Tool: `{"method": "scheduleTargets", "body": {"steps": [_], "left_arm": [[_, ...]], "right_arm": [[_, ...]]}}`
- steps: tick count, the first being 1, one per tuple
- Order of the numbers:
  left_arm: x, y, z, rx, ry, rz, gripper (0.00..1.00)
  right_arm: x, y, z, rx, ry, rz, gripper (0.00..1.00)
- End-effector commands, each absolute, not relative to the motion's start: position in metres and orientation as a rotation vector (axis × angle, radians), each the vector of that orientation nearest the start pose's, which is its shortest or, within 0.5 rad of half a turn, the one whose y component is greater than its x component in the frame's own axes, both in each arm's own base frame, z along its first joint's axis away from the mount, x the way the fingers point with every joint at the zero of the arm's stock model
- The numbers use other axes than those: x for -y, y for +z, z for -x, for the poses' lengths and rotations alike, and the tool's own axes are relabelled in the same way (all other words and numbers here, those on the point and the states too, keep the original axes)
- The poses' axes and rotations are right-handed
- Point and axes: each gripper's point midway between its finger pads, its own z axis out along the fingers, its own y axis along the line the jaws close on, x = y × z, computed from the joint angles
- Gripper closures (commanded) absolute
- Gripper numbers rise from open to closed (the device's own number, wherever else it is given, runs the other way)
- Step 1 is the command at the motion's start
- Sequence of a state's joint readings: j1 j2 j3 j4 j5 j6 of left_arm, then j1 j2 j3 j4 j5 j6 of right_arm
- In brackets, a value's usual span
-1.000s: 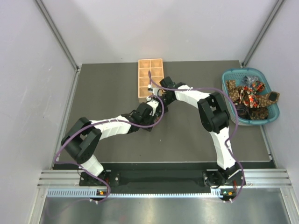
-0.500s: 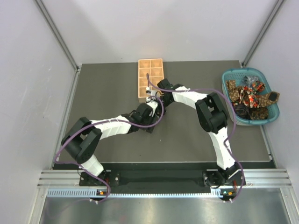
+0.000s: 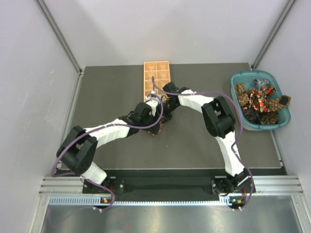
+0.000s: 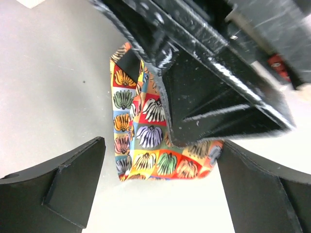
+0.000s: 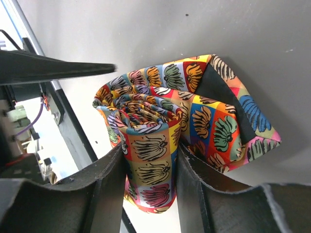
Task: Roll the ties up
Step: Roll the tie
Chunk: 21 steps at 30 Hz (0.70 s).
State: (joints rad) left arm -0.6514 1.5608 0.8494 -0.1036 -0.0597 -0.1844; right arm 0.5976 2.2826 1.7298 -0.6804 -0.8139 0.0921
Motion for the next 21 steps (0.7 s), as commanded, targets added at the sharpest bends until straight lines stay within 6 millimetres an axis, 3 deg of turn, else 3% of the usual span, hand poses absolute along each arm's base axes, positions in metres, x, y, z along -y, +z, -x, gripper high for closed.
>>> {"method": "scheduleTargets", "body": {"steps": [1, 8, 12, 16, 21], "left_arm": [[0.236, 0.094, -0.312, -2.237, -0.45, -0.452, 0.01], [0.218, 0.096, -0.286, -2.263, -0.471, -0.388, 0.01], [0.212, 0.079, -0.279, -2.325, -0.446, -0.389, 0.01], [0.203, 0.064, -0.275, -2.379, -0.41, -0.293, 0.16], [0.199, 0.071, -0.268, -2.323, -0.46, -0.217, 0.43]], "right_arm": [[-0.372, 0.048, -0.3, -2.685, 1.294, 0.922, 0.6], [-0.369, 0.055, -0.302, -2.687, 1.23, 0.908, 0.58], [-0.371, 0.055, -0.3, -2.691, 1.175, 0.921, 0.56], [-0.371, 0.051, -0.301, -2.7, 1.111, 0.92, 0.55], [-0.373, 0.052, -0.299, -2.699, 1.112, 0.922, 0.55]]}}
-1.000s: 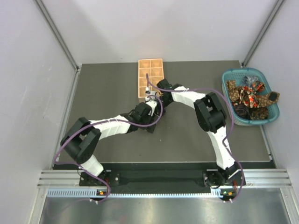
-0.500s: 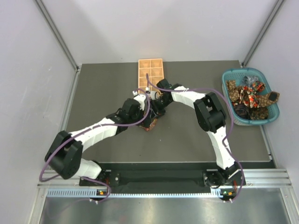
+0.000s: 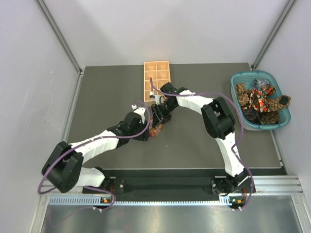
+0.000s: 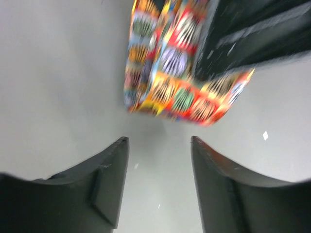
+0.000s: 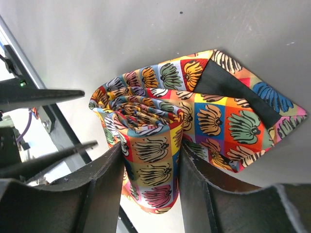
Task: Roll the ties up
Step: Roll the tie
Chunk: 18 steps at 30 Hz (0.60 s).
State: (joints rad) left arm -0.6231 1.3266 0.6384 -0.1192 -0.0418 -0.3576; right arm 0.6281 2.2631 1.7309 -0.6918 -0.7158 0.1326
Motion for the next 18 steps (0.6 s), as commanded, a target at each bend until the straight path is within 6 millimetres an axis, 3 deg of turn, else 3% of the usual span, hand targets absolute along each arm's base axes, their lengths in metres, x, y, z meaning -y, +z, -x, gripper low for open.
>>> {"method": "scheduleTargets", "body": {"steps": [1, 11, 18], "left_arm": [[0.198, 0.07, -0.266, -2.329, -0.457, -0.214, 0.45], [0.219, 0.05, -0.27, -2.376, -0.552, -0.212, 0.56], [0.207, 0.027, -0.273, -2.434, -0.439, -0.188, 0.6]], "right_arm": [[-0.374, 0.052, -0.3, -2.697, 1.112, 0.922, 0.55], [-0.384, 0.054, -0.286, -2.694, 1.156, 0.956, 0.46], [-0.387, 0.048, -0.276, -2.709, 1.152, 0.985, 0.37]]}}
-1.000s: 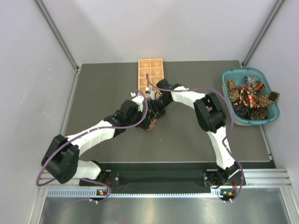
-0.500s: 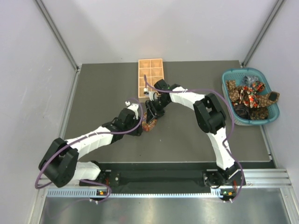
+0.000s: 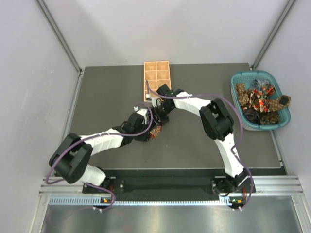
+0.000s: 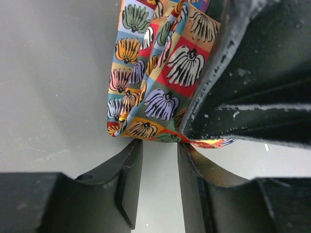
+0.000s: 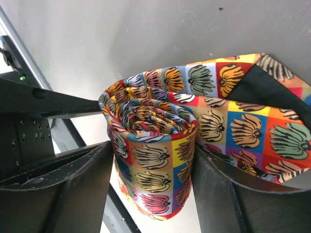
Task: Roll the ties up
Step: Roll the tie
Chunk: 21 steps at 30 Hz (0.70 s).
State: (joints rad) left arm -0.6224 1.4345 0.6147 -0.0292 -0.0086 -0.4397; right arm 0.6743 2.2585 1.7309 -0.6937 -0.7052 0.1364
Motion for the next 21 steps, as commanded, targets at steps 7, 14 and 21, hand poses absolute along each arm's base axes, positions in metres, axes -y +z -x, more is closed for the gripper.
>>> {"method": "scheduleTargets", "body": {"steps": [7, 14, 21], "left_arm": [[0.202, 0.023, -0.274, -2.453, -0.396, -0.186, 0.62], [0.2, 0.024, -0.273, -2.445, -0.395, -0.165, 0.64], [0.2, 0.05, -0.276, -2.362, -0.437, -0.137, 0.64]], "right_arm": [[-0.387, 0.032, -0.269, -2.755, 1.092, 1.008, 0.35], [-0.384, 0.007, -0.264, -2.804, 1.024, 0.958, 0.46], [-0.391, 0.018, -0.266, -2.756, 1.088, 0.928, 0.72]]}}
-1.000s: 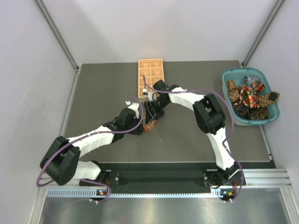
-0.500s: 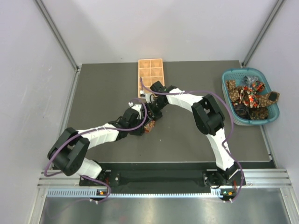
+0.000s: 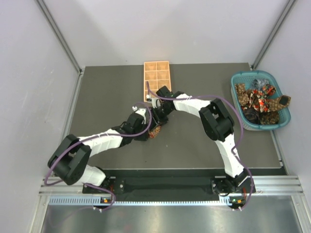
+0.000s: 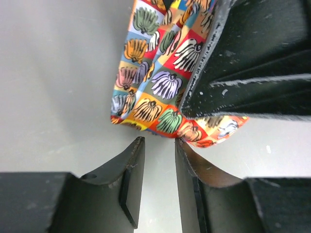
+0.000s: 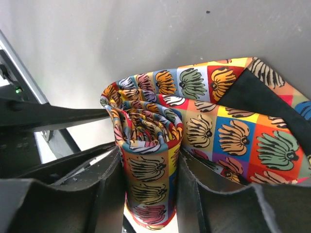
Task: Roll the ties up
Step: Roll the tie, then place the rolled tie into the container
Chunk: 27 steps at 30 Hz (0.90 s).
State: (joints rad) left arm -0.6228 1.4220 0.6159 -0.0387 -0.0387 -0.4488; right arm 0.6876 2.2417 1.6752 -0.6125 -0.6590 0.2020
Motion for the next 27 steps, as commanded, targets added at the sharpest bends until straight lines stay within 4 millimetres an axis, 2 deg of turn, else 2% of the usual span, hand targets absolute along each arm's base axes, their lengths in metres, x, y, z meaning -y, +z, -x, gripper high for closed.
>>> {"method": "scheduleTargets", "body": {"steps": [1, 4, 5, 7, 10, 11, 13, 14, 16, 17, 19, 20, 22, 23, 25, 26, 27], "left_arm": [[0.2, 0.062, -0.277, -2.329, -0.45, -0.128, 0.63], [0.197, 0.089, -0.276, -2.261, -0.483, -0.095, 0.62], [0.195, 0.094, -0.274, -2.253, -0.485, -0.082, 0.61], [0.192, 0.118, -0.274, -2.189, -0.509, -0.063, 0.59], [0.184, 0.142, -0.273, -2.136, -0.503, -0.031, 0.58], [0.182, 0.147, -0.274, -2.125, -0.493, -0.019, 0.58], [0.18, 0.159, -0.276, -2.096, -0.494, 0.0, 0.55], [0.176, 0.161, -0.278, -2.084, -0.477, 0.021, 0.54], [0.174, 0.166, -0.282, -2.059, -0.467, 0.041, 0.48], [0.172, 0.17, -0.285, -2.047, -0.461, 0.06, 0.42], [0.171, 0.17, -0.291, -2.039, -0.431, 0.079, 0.36], [0.171, 0.177, -0.297, -2.017, -0.428, 0.092, 0.29], [0.169, 0.174, -0.308, -2.022, -0.372, 0.122, 0.15], [0.167, 0.175, -0.314, -2.017, -0.354, 0.148, 0.04], [0.17, 0.177, -0.33, -2.025, -0.328, 0.165, 0.01], [0.171, 0.189, -0.342, -2.005, -0.336, 0.181, 0.01], [0.173, 0.181, -0.351, -2.031, -0.323, 0.178, 0.01]], "right_arm": [[-0.392, 0.021, -0.267, -2.742, 1.095, 0.931, 0.73], [-0.397, 0.039, -0.274, -2.682, 1.162, 0.908, 0.81], [-0.398, 0.05, -0.277, -2.66, 1.202, 0.89, 0.83], [-0.399, 0.068, -0.283, -2.606, 1.228, 0.883, 0.86], [-0.395, 0.091, -0.296, -2.559, 1.262, 0.838, 0.92], [-0.392, 0.108, -0.305, -2.525, 1.27, 0.81, 0.92], [-0.386, 0.124, -0.315, -2.492, 1.28, 0.777, 0.96], [-0.377, 0.141, -0.326, -2.459, 1.277, 0.739, 0.97], [-0.365, 0.157, -0.337, -2.43, 1.274, 0.69, 0.98], [-0.351, 0.17, -0.349, -2.409, 1.267, 0.633, 0.99], [-0.337, 0.187, -0.361, -2.371, 1.262, 0.583, 1.0], [-0.32, 0.199, -0.371, -2.35, 1.25, 0.528, 1.0], [-0.304, 0.213, -0.381, -2.315, 1.235, 0.477, 1.0], [-0.289, 0.225, -0.39, -2.29, 1.221, 0.432, 1.0], [-0.274, 0.235, -0.396, -2.278, 1.21, 0.392, 1.0], [-0.261, 0.246, -0.404, -2.252, 1.185, 0.373, 1.0], [-0.255, 0.251, -0.406, -2.249, 1.173, 0.366, 1.0]]}}
